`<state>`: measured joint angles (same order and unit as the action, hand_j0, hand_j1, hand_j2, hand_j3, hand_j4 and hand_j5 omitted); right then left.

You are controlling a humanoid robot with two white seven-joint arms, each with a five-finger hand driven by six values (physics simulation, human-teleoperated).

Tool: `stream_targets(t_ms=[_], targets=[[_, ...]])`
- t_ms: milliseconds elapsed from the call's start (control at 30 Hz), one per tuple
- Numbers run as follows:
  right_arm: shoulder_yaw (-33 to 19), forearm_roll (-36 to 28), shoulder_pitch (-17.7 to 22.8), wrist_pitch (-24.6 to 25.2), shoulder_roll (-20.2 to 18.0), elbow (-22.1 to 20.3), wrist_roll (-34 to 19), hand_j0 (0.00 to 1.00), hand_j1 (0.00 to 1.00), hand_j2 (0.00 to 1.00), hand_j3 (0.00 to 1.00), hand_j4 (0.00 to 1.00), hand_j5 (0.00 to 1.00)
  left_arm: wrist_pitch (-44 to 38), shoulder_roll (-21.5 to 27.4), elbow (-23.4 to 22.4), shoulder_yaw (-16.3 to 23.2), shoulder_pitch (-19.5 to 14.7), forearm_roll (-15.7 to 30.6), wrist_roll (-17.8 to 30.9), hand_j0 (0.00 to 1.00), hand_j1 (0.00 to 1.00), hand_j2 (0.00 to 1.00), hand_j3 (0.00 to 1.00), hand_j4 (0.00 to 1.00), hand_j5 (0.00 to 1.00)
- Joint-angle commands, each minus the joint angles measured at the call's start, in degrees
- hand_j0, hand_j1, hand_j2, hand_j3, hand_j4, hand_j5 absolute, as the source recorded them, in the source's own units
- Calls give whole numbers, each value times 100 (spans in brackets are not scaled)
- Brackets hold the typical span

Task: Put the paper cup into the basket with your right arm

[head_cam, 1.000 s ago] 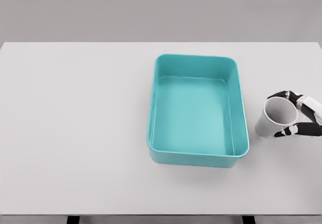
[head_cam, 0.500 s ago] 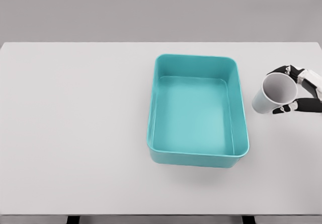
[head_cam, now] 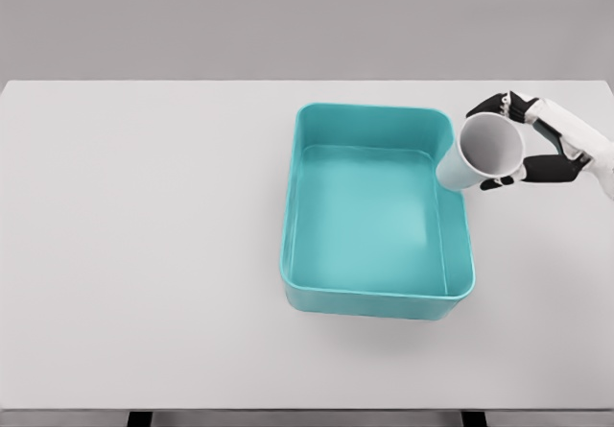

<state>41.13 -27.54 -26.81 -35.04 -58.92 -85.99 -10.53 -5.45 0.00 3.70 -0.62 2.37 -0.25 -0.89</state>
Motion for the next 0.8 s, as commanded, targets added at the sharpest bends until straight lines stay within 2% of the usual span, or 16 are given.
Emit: stream_targets(t_ms=[0, 133, 267, 333, 433, 533, 667, 700, 767], targets=[[88, 170, 0, 4, 91, 12, 7, 48, 48, 48, 48, 48, 48, 0, 0, -1, 0, 0, -1, 1, 100, 100, 100, 100, 100, 100], [97, 802, -202, 4, 258, 38, 25, 49, 49, 49, 49, 49, 49, 0, 0, -1, 0, 0, -1, 1, 100, 100, 100, 100, 100, 100], [211, 2015, -562, 4, 381, 135, 630, 49, 49, 49, 49, 49, 49, 0, 0, -1, 0, 0, -1, 1, 100, 100, 100, 100, 100, 100], [220, 2350, -668, 4, 451, 144, 728, 50, 50, 50, 50, 50, 50, 0, 0, -1, 0, 0, -1, 1, 100, 100, 100, 100, 100, 100], [431, 2965, -1072, 4, 662, 267, 763, 50, 50, 50, 50, 50, 50, 0, 0, -1, 0, 0, -1, 1, 100, 100, 100, 100, 100, 100], [676, 3694, -1371, 4, 820, 284, 1167, 51, 51, 51, 51, 51, 51, 0, 0, -1, 0, 0, -1, 1, 100, 100, 100, 100, 100, 100], [844, 3950, -1450, 4, 838, 284, 1308, 63, 63, 63, 63, 63, 63, 0, 0, -1, 0, 0, -1, 1, 100, 100, 100, 100, 100, 100], [853, 4011, -1450, 4, 838, 284, 1308, 69, 69, 69, 69, 69, 69, 0, 0, -1, 0, 0, -1, 1, 100, 100, 100, 100, 100, 100], [861, 4020, -1450, 4, 820, 293, 1308, 70, 70, 70, 70, 70, 70, 0, 0, -1, 0, 0, -1, 1, 100, 100, 100, 100, 100, 100]])
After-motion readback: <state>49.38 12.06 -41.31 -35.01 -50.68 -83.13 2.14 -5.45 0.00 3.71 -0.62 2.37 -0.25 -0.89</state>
